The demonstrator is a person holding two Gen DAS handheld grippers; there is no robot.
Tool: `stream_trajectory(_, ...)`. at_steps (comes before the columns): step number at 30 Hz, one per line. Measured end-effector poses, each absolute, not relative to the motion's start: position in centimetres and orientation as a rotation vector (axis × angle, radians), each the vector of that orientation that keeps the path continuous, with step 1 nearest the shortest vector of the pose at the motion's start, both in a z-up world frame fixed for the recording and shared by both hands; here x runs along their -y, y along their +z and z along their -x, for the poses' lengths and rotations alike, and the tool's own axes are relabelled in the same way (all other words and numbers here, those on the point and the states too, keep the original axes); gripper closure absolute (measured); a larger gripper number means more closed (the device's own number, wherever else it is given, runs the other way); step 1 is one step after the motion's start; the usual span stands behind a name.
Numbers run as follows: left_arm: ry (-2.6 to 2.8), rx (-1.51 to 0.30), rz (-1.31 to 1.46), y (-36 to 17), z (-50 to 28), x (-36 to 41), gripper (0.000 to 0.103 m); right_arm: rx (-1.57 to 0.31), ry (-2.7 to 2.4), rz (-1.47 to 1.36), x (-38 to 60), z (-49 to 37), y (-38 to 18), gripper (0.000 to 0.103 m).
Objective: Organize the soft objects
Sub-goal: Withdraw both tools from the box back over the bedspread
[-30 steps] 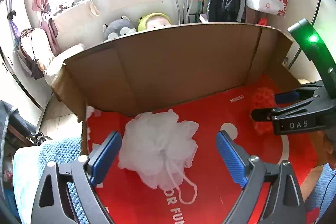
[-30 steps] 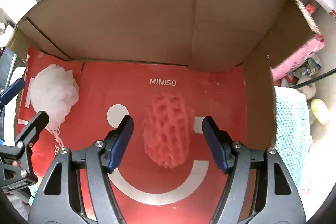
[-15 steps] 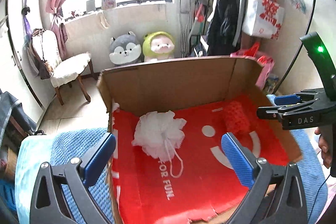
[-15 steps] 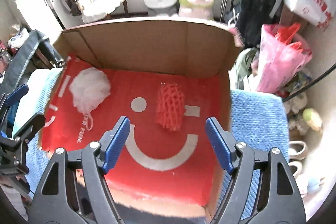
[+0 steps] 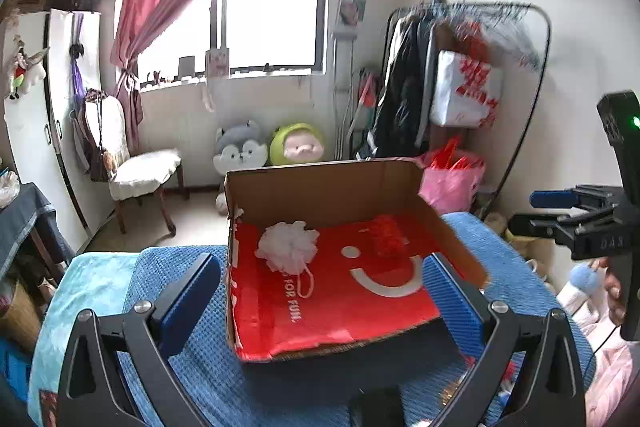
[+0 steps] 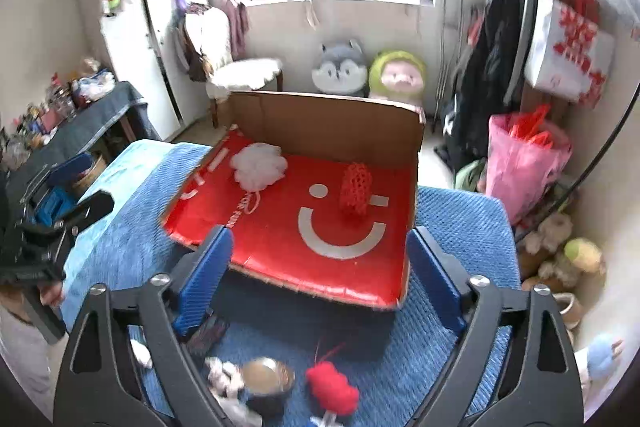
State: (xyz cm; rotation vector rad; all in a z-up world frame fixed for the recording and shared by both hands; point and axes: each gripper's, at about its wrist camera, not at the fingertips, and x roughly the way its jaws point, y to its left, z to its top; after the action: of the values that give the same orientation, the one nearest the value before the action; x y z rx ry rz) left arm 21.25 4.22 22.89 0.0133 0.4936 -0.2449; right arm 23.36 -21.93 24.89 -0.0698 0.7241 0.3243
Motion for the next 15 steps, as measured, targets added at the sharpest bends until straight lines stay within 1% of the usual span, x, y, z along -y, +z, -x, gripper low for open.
stream_trajectory(1,-0.245,-0.473,-0.002,22.9,-19.9,-4.5,0.000,-0.697,0.327,0.080,21.9,-21.9,25.0,0.007)
stream_trajectory(8,-0.221,-0.354,0.017,21.9,-11.8,-5.3,0.000,-0.550,0.344,0.086,21.9,-12.0,24.2,0.006)
stream_trajectory(9,-0.219,-0.341,0.014,21.7,-10.9,-5.2,0.000,-0.530,0.335,0.086,21.9,-11.0,24.0,0.002)
stream_trajectory(10,-0.216,-0.333,0.010,21.3,-9.8,-5.1,0.000,-0.509,0.320,0.087,21.9,-9.9,23.7,0.001)
stream_trajectory(15,-0.216,-0.309,0.004,19.0,-6.4,-4.0,0.000,-0.434,0.265,0.057,22.0,-5.6,21.5,0.001)
